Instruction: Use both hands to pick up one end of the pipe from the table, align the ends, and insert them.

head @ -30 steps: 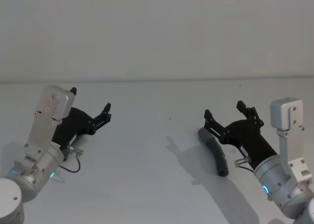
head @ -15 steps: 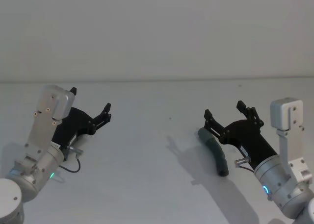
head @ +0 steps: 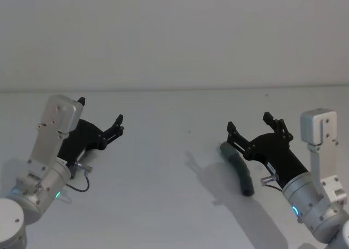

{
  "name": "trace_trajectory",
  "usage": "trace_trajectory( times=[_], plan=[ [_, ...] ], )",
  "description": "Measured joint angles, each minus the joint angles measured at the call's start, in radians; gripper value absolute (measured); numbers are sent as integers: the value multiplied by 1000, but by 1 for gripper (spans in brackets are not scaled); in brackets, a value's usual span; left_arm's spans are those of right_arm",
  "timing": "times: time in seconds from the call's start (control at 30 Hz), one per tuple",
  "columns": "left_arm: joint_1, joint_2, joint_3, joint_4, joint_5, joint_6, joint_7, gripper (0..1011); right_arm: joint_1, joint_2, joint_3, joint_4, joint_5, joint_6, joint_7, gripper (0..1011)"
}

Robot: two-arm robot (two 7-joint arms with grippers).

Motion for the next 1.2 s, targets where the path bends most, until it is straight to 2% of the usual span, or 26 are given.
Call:
trace_trajectory(
  times=[0.93, 1.1, 1.2],
  plan=[
    [0, 0, 0, -2, 0, 2, 0, 1001, 0, 0, 0, 0, 0, 0, 0, 1001],
    [2, 2, -3, -16, 0, 35, 0, 1001, 0, 0, 0, 0, 0, 0, 0, 1000],
    [6, 6, -8, -38, -5, 82, -1, 1001, 0, 0, 0, 0, 0, 0, 0, 1001]
  ],
)
